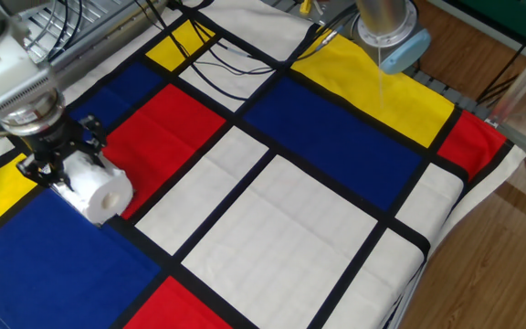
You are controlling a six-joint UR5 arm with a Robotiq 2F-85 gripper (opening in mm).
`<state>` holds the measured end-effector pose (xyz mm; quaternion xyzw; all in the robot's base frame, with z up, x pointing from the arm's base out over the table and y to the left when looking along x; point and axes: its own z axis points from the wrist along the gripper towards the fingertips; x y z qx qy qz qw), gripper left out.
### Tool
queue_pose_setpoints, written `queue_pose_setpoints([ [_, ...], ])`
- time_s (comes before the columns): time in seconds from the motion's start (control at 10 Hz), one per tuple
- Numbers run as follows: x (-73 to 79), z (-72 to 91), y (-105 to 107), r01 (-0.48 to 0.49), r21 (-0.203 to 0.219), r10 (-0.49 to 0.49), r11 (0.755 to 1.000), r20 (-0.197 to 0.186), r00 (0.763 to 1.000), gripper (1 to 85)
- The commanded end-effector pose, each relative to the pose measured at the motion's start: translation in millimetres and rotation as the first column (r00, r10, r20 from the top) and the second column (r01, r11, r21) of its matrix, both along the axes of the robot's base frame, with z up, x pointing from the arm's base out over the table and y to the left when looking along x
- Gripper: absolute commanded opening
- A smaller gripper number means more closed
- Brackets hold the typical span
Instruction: Take the roll of paper down from the shelf
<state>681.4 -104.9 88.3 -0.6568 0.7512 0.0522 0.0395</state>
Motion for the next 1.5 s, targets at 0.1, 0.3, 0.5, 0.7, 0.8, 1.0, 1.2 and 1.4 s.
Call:
queue_pose_setpoints([
  [0.1, 12.1, 7.9, 13.1, 0.004, -0.024, -0.003, 1.0, 0.033, 0.999, 1.0],
  [0.3, 8.9, 7.2, 6.7, -0.022, -0.049, 0.023, 0.999, 0.022, 0.999, 1.0],
  [0.5, 6.1, 7.4, 9.1, -0.022, -0.04, 0.022, 0.999, 0.012, 1.0, 1.0],
  [0.7, 6.1, 7.5, 9.5, -0.019, -0.038, 0.019, 0.999, 0.012, 1.0, 1.0],
  [0.8, 5.3, 7.9, 13.4, -0.019, -0.023, 0.019, 1.0, 0.009, 1.0, 1.0],
  [1.0, 4.1, 5.5, 32.7, 0.003, 0.017, -0.002, 1.0, -0.003, 1.0, 1.0],
  [1.2, 7.6, -1.4, 54.0, 0.031, 0.018, -0.032, 0.999, 0.005, 0.999, 1.0],
  [1.4, 11.0, -0.8, 70.1, 0.055, 0.013, -0.055, 0.998, 0.008, 0.998, 1.0],
])
